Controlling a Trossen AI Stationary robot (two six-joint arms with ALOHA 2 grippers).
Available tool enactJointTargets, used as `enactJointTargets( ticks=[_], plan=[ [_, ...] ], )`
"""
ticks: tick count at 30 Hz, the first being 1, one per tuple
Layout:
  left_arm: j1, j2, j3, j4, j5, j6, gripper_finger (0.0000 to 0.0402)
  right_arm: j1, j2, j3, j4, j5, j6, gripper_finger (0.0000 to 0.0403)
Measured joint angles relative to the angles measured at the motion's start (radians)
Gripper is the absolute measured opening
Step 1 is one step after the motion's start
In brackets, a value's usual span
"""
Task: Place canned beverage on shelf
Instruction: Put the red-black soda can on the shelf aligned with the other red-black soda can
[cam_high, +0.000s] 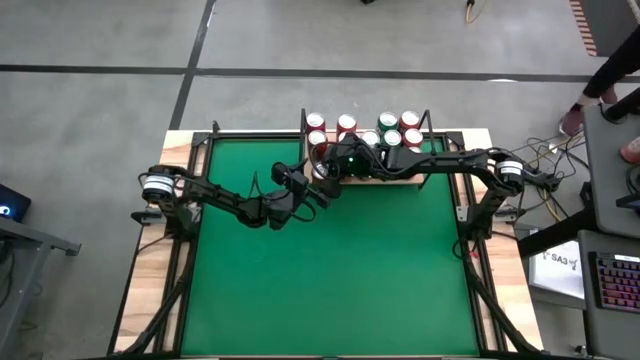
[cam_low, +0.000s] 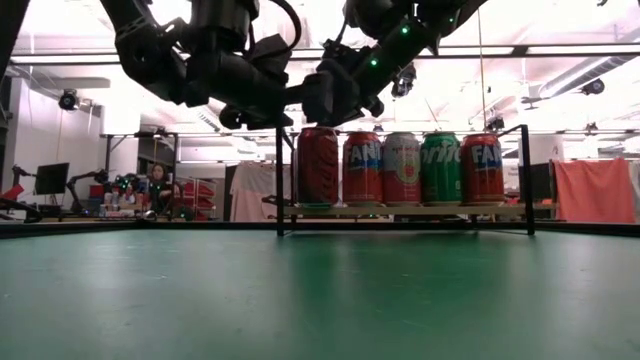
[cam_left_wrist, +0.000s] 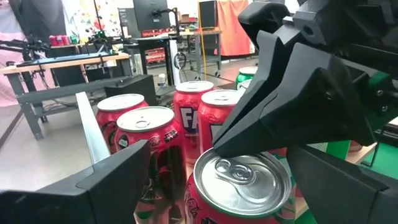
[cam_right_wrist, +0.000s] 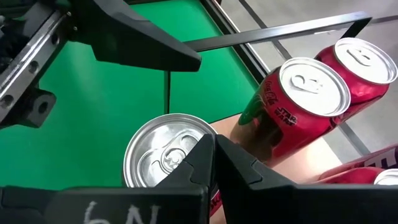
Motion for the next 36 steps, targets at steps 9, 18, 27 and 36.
enactJointTargets(
  ticks=[9,18,27,36],
  plan=[
    [0.01,0.009,0.0,-0.01,0.003,0.056,0.0363,0.0,0.0,-0.001,0.01,0.01,-0.003,0.0009],
    [0.018,0.015,0.0,-0.014,0.005,0.079,0.0363,-0.001,-0.002,-0.002,0.024,0.008,-0.022,0.0009],
    [0.023,0.017,0.011,-0.023,0.0,0.105,0.0363,-0.002,-0.059,-0.002,0.025,0.009,-0.028,0.0009],
    [0.028,0.018,0.016,-0.023,0.0,0.107,0.0363,0.007,-0.166,-0.002,-0.257,-0.025,-0.037,0.0009]
  ],
)
